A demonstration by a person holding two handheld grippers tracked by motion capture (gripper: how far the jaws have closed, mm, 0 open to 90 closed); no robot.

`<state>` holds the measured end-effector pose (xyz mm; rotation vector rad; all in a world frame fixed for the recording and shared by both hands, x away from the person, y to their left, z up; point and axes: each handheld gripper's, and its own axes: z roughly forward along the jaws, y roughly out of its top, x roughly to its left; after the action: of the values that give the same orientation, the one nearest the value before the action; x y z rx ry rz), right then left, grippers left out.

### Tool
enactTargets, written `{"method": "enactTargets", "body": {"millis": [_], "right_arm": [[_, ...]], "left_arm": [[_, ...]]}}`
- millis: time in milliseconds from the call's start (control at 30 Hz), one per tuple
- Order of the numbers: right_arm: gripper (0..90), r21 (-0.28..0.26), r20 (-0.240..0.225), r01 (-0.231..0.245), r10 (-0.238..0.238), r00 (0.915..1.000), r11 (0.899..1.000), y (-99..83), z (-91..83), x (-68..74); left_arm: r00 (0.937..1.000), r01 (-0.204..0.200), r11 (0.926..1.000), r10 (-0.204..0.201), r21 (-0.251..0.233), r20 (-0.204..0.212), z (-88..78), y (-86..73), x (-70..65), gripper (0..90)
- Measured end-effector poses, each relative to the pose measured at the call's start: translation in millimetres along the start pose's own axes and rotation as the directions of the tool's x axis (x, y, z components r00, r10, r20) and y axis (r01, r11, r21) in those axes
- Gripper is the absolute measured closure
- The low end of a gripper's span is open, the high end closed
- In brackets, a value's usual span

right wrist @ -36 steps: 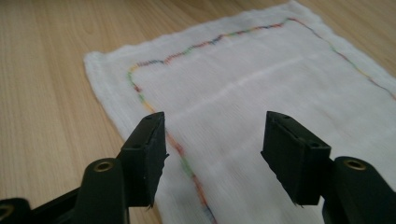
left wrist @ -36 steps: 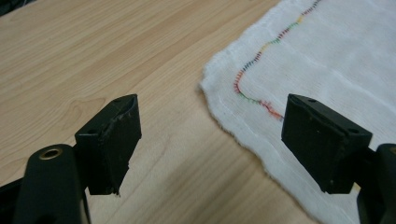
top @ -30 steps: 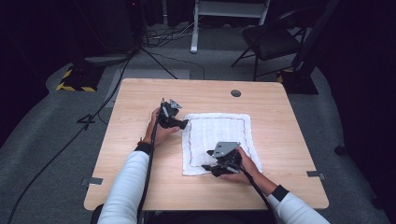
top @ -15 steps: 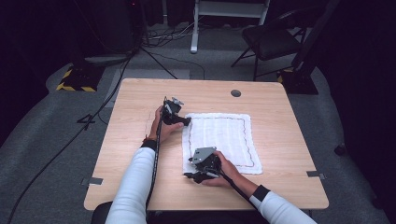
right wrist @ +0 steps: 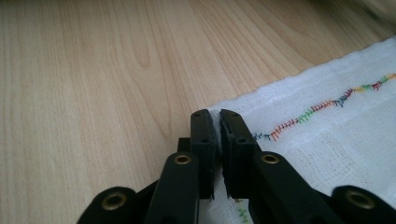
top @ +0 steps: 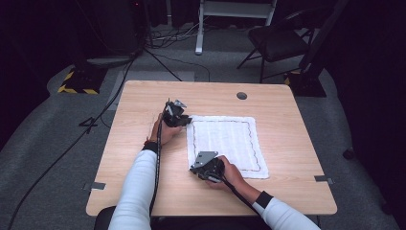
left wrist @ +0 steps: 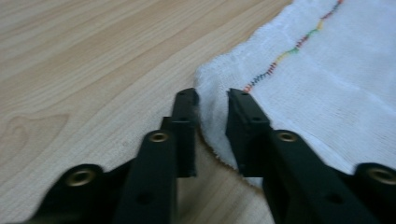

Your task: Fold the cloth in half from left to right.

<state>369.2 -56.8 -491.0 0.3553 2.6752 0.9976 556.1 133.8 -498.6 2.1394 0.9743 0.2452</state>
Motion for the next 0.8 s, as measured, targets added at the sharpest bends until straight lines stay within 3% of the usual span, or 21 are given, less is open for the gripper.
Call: {"method": "enactTargets", "body": {"millis": [33, 133, 200, 267, 333, 567, 800], "right_arm": [[85.6, 0.0, 0.001, 0.0, 0.0, 1.0, 1.0, 0.1, -0.1, 0.2], [86.3, -0.009, 0.004, 0.008, -0.008, 1.0, 1.0, 1.7, 0.4, 1.1], [86.5, -0.018, 0.003, 0.013, -0.013, 0.9999, 1.0, 4.1, 0.1, 2.4], [86.6, -0.024, 0.004, 0.02, -0.02, 0.9998, 1.0, 5.8, 0.0, 3.4], [86.6, -0.038, 0.001, 0.045, -0.045, 0.999, 0.998, 12.8, -3.2, 7.4], [86.8, -0.085, 0.01, 0.066, -0.066, 0.9978, 0.994, 24.1, -15.5, 13.5], [86.9, -0.122, 0.015, 0.074, -0.073, 0.9972, 0.99, 33.4, -25.3, 15.6]], "left_arm": [[0.9999, 0.004, 1.0, -0.004, -0.009, 0.013, 0.0, -1.2, 0.9, 82.7], [0.9999, -0.015, 0.9999, 0.015, 0.001, -0.003, -1.6, -0.9, -1.4, 86.9], [0.998, -0.051, 0.9984, 0.051, 0.025, -0.036, -6.8, -0.1, -3.5, 88.0], [0.9978, -0.054, 0.9979, 0.055, 0.036, -0.037, -10.3, -1.3, -3.4, 88.4], [0.9948, -0.092, 0.9937, 0.095, 0.064, -0.038, -21.0, -4.2, -0.1, 88.6], [0.9952, -0.075, 0.9972, 0.075, 0.008, -0.063, -52.0, -6.5, 9.0, 88.9], [0.9936, -0.084, 0.9964, 0.083, -0.01, -0.076, -63.6, -7.1, 7.3, 88.9]]}}
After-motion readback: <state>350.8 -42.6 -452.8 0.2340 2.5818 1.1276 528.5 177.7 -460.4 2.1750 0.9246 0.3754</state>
